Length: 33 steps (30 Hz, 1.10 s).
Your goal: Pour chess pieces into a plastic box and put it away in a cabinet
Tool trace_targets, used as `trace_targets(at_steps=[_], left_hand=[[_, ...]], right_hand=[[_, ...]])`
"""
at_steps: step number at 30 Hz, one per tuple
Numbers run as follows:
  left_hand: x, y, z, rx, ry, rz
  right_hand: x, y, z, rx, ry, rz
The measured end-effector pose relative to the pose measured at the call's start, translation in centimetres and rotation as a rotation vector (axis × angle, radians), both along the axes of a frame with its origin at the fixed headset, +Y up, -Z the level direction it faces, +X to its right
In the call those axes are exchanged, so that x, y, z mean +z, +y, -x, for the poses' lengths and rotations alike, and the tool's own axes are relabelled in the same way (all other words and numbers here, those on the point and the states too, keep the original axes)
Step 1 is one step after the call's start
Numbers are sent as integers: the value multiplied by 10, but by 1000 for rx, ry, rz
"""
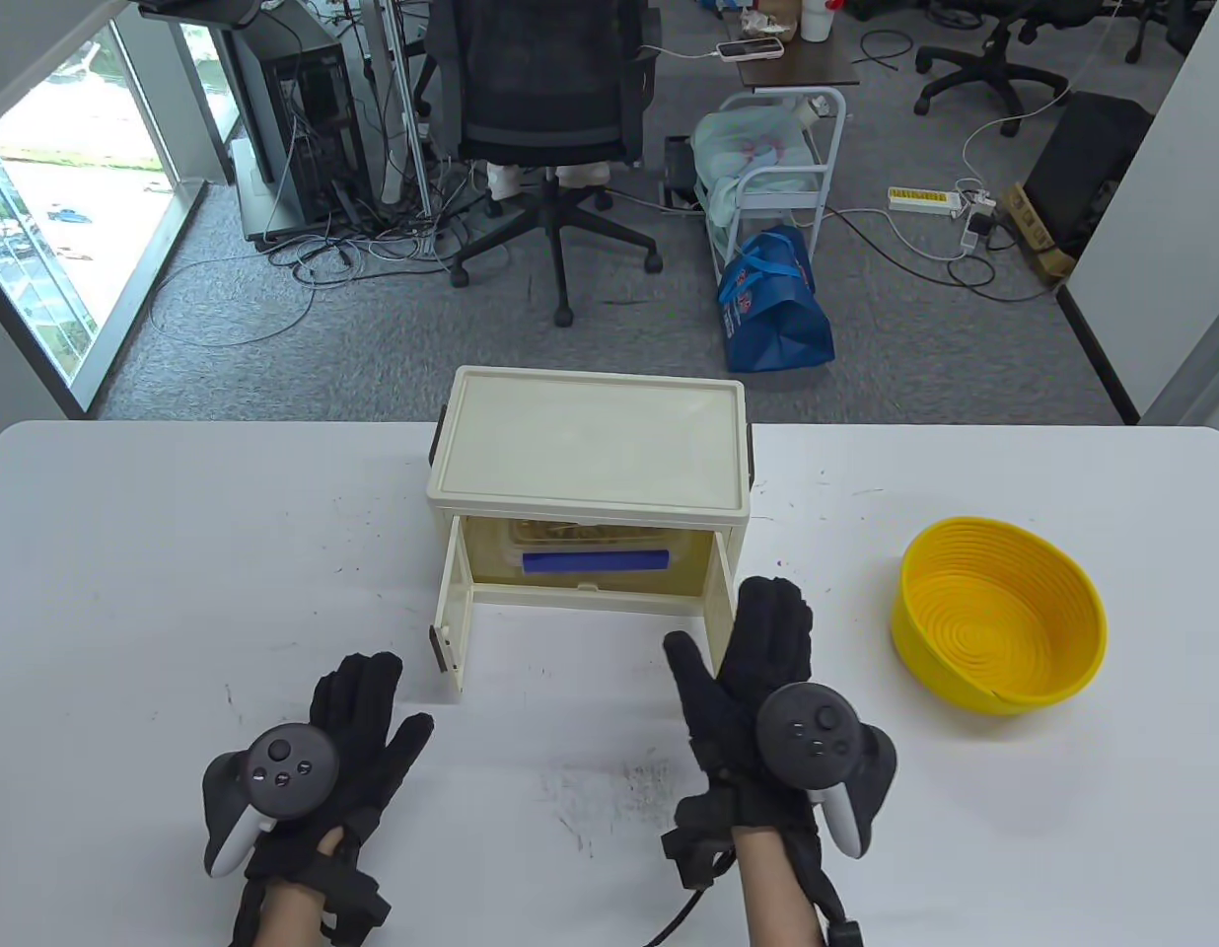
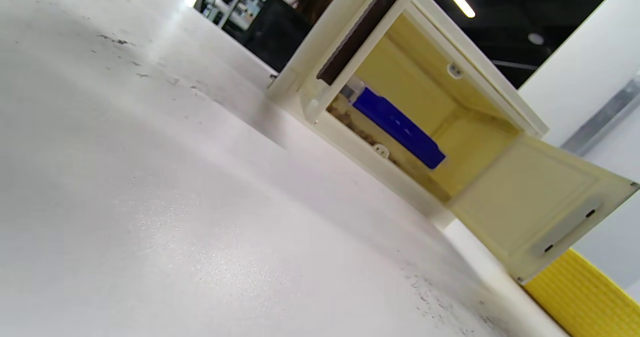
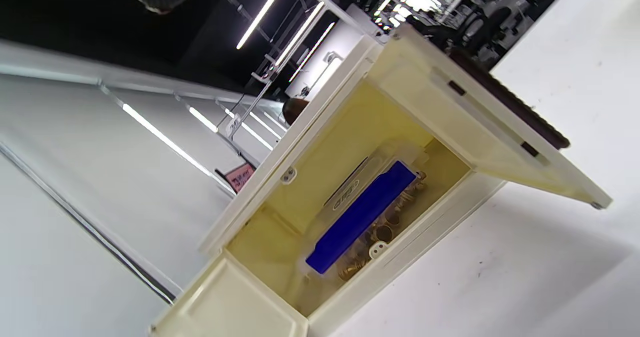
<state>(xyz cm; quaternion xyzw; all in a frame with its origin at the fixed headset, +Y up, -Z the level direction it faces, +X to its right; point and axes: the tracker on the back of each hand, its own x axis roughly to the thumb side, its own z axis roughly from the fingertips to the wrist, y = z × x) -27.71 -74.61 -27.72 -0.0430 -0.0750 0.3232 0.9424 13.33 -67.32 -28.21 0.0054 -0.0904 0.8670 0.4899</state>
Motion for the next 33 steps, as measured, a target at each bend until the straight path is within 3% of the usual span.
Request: trace_targets(at_steps=[2,5,8,11,15,20,24,26,33], left_hand=[[-2,0,-1,11,8,8],[-5,-1,-2,83,19,28],[-15,-1,-3,282,91,39],[-27,4,-5,423,185,150],[-47,10,-9,433,139,279],[-63,4,-15,382,144,324],[-71,-2,-23,221,147,316],[-74,1,-31,216,123,310],[-94,14,-76,160,109,309]], right_hand=[[-4,-19,-19,-167,19,13],[-9,-43,-35,-281,20,71],[-18,-67,-41,-395,38,117],[-26,-80,-40,-464,57,142],[-36,-88,-34,-462,108,192],[-43,-93,-24,-394,123,243],[-48,-96,-11,-319,120,240],[-51,-95,-5,-243,117,273],[-75,-92,25,-265,166,253]])
